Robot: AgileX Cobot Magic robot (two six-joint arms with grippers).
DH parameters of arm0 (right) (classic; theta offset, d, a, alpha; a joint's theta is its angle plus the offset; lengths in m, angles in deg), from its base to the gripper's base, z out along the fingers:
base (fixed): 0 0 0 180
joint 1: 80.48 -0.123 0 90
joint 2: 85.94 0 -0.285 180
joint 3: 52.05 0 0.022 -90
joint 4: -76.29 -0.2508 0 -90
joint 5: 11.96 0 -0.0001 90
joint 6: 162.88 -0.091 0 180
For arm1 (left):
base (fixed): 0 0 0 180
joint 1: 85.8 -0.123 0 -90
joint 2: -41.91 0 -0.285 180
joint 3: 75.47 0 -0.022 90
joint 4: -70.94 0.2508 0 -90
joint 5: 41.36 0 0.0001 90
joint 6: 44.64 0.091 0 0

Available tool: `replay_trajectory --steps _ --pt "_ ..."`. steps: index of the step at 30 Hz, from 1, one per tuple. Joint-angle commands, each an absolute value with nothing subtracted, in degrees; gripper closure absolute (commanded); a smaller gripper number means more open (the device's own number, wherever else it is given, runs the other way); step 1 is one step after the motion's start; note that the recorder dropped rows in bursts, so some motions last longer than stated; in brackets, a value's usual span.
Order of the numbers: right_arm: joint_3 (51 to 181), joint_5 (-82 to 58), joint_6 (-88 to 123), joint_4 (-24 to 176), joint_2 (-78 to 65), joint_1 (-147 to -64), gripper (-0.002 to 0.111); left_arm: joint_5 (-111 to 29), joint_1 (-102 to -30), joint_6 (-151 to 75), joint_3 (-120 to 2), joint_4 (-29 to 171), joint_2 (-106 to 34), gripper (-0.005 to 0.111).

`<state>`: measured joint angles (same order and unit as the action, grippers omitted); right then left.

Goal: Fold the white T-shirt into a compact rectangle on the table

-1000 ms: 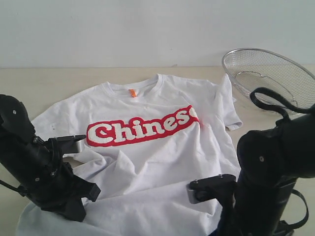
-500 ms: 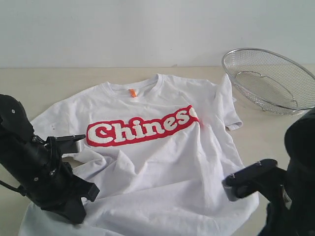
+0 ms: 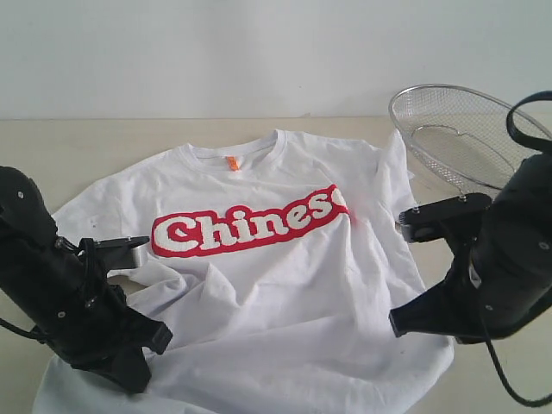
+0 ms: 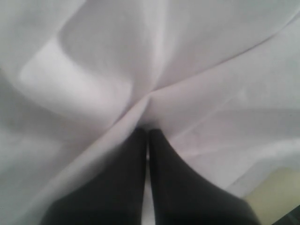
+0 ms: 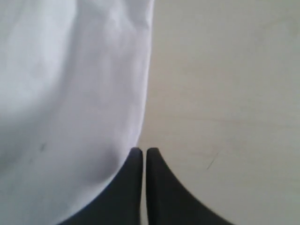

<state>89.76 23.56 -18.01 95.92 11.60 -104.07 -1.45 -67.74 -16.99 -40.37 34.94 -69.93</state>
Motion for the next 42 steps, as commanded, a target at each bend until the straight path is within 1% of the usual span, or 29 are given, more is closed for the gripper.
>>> replay_trajectory --steps 1,5,7,13,22,33,37,42 --pt "92.77 24.3 -16.91 97.86 16.6 -99.77 0.108 -2.77 -67.53 -16.6 -39.59 35.93 -71.36 0.102" --pt "94.07 23.76 -15.35 98.0 19.56 -98.75 0.108 -2.77 -67.53 -16.32 -39.59 35.81 -71.36 0.102" --pt "94.16 21.25 -15.12 98.0 20.44 -98.75 0.108 -2.77 -67.53 -16.32 -39.59 35.81 -71.36 0.102" --pt "94.16 18.7 -11.9 94.92 21.11 -98.75 0.108 -2.87 -67.53 -16.32 -39.59 35.81 -71.36 0.102" --pt "94.16 18.71 15.1 67.63 20.45 -99.3 0.108 -2.99 -67.53 -16.21 -39.59 35.81 -71.36 0.102" --pt "94.32 19.51 22.54 58.81 11.63 -107.71 0.108 -2.99 -67.53 -16.11 -39.59 35.81 -71.36 0.102" --pt "95.8 20.12 30.7 50.65 11.74 -112.07 0.108 -3.33 -67.53 -16.1 -39.59 35.81 -71.36 0.102" --pt "99.76 17.92 34.17 45.5 12.43 -117.63 0.108 -3.43 -67.53 -16.1 -39.59 35.67 -71.36 0.102"
